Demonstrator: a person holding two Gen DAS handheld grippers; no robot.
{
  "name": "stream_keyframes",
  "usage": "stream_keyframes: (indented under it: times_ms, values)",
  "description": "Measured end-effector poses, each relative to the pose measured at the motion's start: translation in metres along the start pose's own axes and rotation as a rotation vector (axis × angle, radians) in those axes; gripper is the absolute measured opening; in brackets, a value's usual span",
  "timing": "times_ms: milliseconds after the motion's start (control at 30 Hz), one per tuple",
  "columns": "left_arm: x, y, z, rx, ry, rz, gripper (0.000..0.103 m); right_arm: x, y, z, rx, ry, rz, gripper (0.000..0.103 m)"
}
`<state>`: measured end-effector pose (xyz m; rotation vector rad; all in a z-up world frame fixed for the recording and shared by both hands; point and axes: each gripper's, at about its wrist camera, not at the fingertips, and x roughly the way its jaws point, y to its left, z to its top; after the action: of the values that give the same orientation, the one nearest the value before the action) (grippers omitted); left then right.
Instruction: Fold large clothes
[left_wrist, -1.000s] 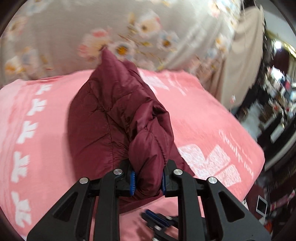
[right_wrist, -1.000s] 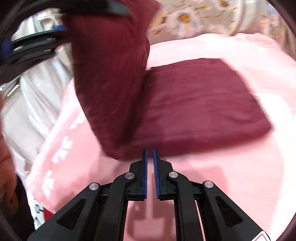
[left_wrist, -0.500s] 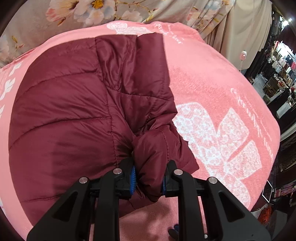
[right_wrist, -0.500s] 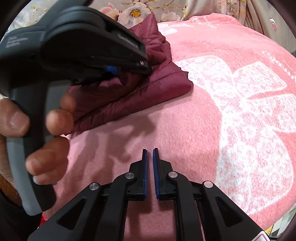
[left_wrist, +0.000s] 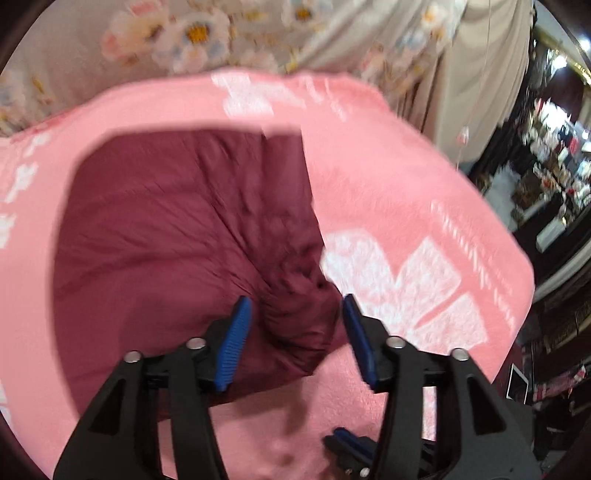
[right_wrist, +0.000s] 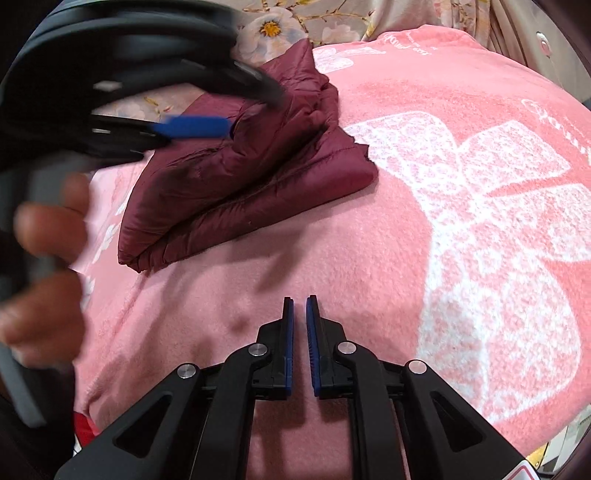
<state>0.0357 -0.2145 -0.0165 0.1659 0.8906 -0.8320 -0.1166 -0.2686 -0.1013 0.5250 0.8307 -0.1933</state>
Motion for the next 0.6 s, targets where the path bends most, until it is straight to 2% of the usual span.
stream_keyframes:
  times_ms: [33,100,300,433,600]
  values:
    - [-0.01,0.006,0.003,-0.013,-0.026,0.004,0.058,-0.001,-0.001,0.001,0.0,-0.005,-0.003,0.017]
    - [-0.031,0.029,0.013,-0.071,-0.071,0.023,0.061,-0.007,-0.005,0.007,-0.006,-0.025,-0.018,0.03]
    - [-0.049,0.115,0.031,-0.261,-0.1,0.144,0.063,-0.029,-0.011,0.053,-0.026,-0.119,-0.02,0.033]
    - [-0.046,0.15,0.039,-0.312,-0.096,0.218,0.063,-0.04,-0.01,0.11,-0.039,-0.205,-0.008,0.043]
    - [-0.038,0.172,0.055,-0.343,-0.092,0.266,0.063,-0.021,0.003,0.191,-0.019,-0.226,0.053,0.051]
